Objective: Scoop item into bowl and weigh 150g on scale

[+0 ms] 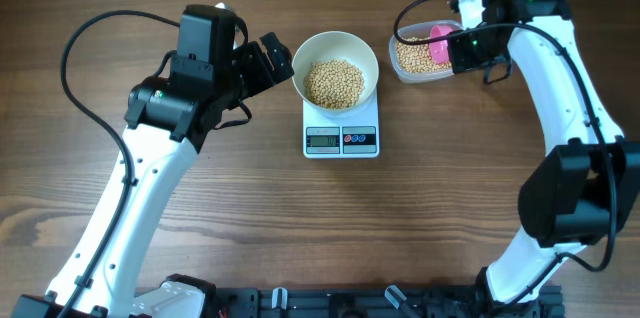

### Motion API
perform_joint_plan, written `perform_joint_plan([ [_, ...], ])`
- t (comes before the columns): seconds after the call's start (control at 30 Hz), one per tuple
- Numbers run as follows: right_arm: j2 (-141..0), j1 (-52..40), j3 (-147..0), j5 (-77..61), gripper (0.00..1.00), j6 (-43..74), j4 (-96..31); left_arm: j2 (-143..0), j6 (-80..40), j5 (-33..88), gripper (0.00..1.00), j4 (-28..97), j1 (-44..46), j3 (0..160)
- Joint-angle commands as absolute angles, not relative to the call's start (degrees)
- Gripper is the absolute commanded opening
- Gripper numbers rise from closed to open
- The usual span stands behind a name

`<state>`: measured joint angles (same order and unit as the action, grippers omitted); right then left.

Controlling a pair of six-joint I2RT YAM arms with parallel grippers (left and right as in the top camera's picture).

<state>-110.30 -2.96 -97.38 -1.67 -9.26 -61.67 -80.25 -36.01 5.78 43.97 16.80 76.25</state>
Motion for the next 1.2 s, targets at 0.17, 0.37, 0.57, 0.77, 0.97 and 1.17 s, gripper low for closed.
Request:
perform_joint_plan([
  [0.17,-112.12,-4.93,-97.06,-9.78,0.04,-8.32,-61.91,-80.64,-34.70,4.60,1.00,44.05,16.49,76.14],
  [0.37,-112.12,-4.91,-97.06,-13.69,0.05,-5.52,-62.59,-80.64,-34.70,4.60,1.00,44.05,16.49,76.14],
  [0.57,-112.12,-4.62,-97.06,-15.57,0.04,-0.84,-62.89,-80.64,-34.70,4.60,1.00,44.07,16.49,76.14],
  [0.77,-112.14,-1.93,-97.06,-23.18,0.04,6.46,-63.16,-80.64,-34.72,4.60,1.00,44.05,16.49,76.14],
  [0.97,-112.14,2.74,-97.03,-30.94,0.04,8.10,-63.48,-80.64,-34.70,4.60,1.00,44.05,16.49,76.14],
  [1.17,-112.20,5.19,-96.99,-32.73,0.04,8.21,-64.25,-80.64,-34.70,4.60,1.00,44.07,16.49,76.14],
])
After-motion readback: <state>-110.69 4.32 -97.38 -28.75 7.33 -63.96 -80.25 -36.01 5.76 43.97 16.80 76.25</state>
